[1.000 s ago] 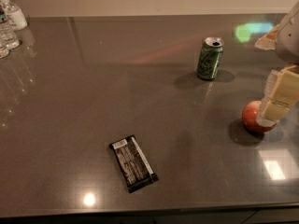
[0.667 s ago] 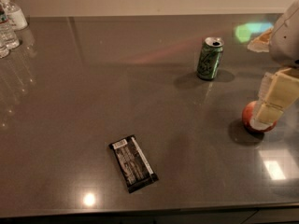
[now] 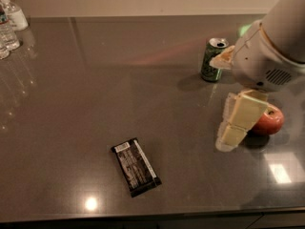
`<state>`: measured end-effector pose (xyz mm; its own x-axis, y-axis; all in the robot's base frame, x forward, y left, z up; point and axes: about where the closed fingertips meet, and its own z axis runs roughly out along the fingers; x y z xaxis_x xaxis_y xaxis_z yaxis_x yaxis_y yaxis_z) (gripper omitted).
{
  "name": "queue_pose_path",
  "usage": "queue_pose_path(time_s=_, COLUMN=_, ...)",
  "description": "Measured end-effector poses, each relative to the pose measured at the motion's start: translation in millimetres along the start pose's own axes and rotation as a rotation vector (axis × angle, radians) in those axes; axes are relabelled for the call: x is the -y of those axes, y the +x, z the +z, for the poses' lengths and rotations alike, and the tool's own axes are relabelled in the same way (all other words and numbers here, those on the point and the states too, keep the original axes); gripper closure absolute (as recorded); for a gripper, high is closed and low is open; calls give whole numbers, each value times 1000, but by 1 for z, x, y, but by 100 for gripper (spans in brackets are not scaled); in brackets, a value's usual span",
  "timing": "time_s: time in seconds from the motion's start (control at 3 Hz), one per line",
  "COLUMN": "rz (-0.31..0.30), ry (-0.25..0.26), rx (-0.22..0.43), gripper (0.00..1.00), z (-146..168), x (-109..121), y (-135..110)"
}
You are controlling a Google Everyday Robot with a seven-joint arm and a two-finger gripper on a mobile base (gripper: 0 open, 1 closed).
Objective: Pick rxbar chocolate
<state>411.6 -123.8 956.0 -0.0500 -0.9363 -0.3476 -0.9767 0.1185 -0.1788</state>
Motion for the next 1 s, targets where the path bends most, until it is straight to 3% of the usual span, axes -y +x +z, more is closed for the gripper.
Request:
queue_pose_path(time_s=0.67, rz=-93, ry=-116, rx=85, gripper=0, z=65, x=-37, y=-51)
queue_pose_path(time_s=1.0, rz=-108, ry=-138, rx=98, gripper=0, z=79, x=-44, y=-59)
